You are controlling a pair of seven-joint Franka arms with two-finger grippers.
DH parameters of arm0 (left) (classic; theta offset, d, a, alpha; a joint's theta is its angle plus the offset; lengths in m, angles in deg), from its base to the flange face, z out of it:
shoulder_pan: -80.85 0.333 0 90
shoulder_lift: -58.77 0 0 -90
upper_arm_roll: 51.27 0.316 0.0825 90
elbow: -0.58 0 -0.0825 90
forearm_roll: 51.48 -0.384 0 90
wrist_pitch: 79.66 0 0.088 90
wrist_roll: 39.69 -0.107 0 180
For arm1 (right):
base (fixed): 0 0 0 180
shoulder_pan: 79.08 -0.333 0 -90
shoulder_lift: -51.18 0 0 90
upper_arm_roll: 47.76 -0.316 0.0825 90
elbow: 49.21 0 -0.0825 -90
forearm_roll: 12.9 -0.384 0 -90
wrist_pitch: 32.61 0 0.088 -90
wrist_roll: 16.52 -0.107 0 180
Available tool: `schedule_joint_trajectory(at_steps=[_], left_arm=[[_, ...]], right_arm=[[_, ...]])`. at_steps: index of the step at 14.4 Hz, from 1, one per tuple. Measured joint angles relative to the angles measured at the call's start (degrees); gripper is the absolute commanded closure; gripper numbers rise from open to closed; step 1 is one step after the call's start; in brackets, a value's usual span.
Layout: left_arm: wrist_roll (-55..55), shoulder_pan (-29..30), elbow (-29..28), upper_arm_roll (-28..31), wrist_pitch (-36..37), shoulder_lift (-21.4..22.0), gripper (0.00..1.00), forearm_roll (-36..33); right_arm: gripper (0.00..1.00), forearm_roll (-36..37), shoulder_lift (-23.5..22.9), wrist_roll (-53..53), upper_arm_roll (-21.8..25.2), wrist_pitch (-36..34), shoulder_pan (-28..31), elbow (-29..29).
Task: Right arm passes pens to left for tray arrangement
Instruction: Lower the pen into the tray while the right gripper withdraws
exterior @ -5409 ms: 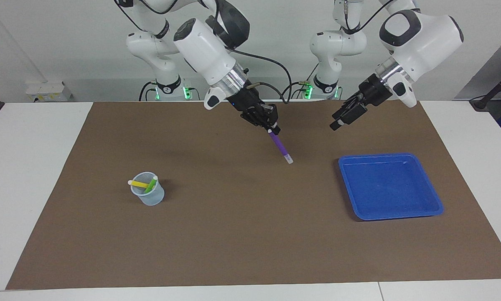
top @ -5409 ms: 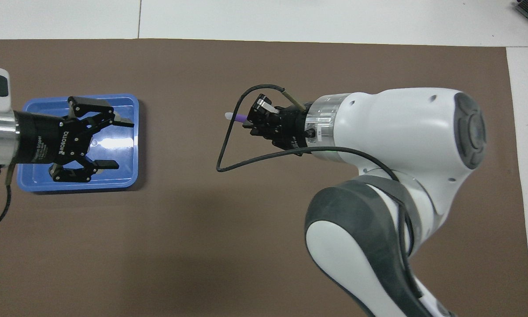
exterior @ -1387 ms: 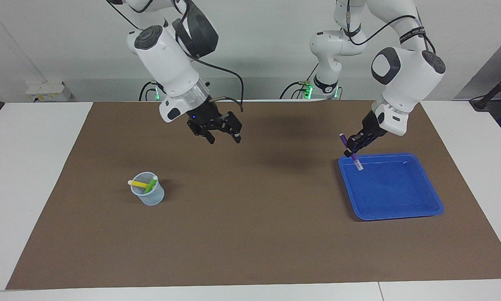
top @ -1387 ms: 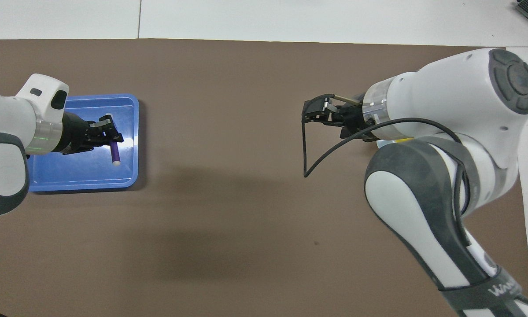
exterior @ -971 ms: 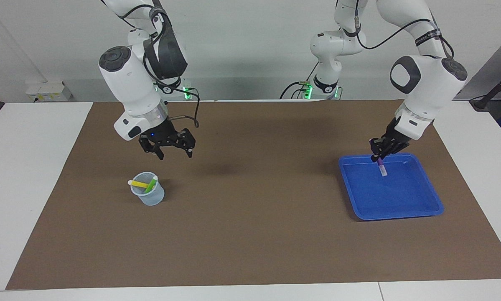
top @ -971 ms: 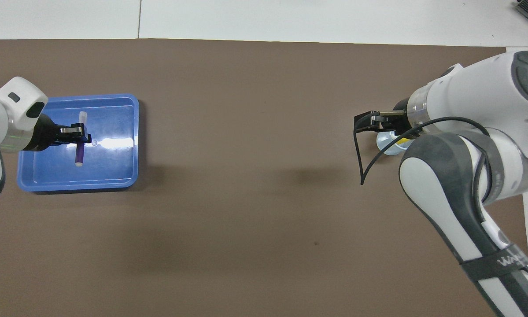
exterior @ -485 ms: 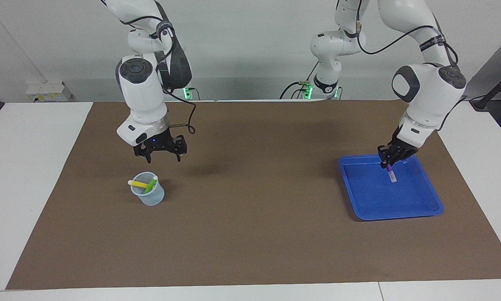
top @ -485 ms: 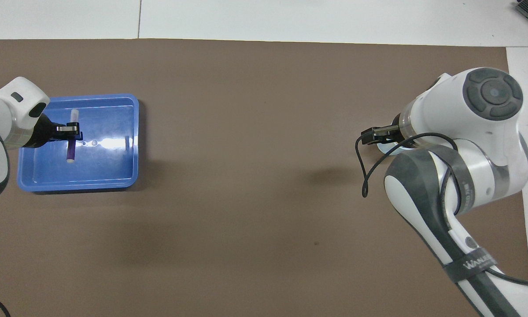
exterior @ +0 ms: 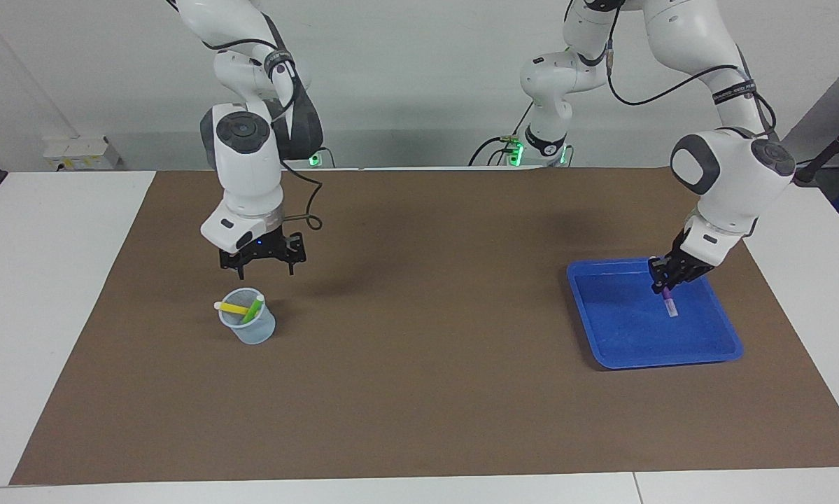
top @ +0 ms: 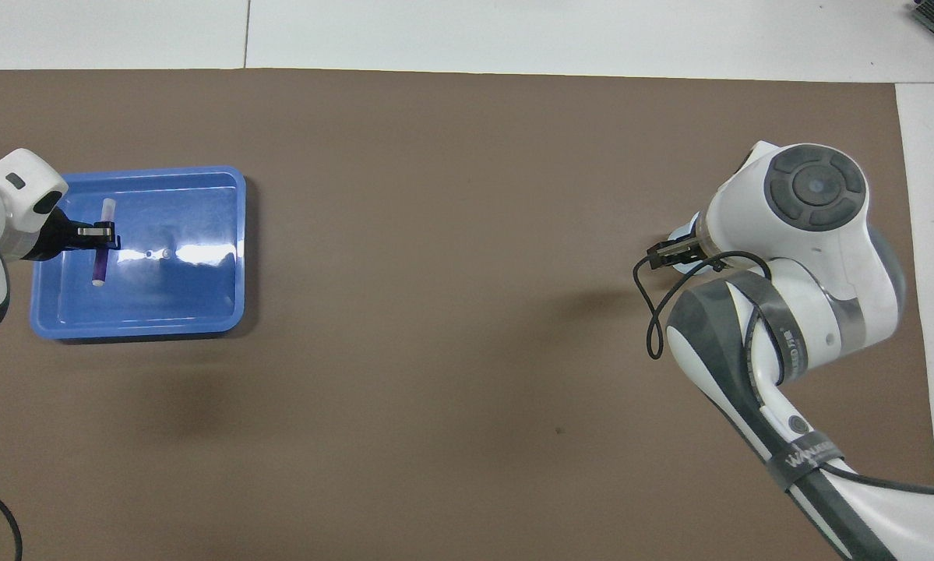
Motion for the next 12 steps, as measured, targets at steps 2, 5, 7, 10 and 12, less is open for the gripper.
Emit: schedule_joint_trajectory(at_steps=[2, 5, 7, 10, 12], left_arm=[[-1.52, 0.81, 0.01, -0.01, -2.73, -1.47, 1.0, -0.01], [-2.93, 1.45, 0.02, -0.02, -5.09, -3.13, 1.0, -0.02], [-4.42, 1.7, 0.06, 0.04, -5.89, -3.27, 1.0, -0.05], [-7.67, 2.96, -0.08, 0.04, -8.18, -3.43, 1.0, -0.14], [-8.48, 3.46, -0.45, 0.05, -9.09, -3.88, 1.0, -0.18]], right_arm=[[0.32, 1.3, -0.54, 0.0, 0.16, 0.86, 0.06, 0.73], [0.42, 1.71, -0.9, 0.01, 0.19, 1.14, 0.07, 1.07], [0.43, 2.13, -0.95, 0.05, 0.23, 1.66, 0.09, 1.17], [0.46, 4.35, -1.42, 0.05, 0.24, 2.66, 0.36, 1.27], [0.5, 4.58, -1.68, 0.13, 0.24, 2.97, 0.64, 1.28]])
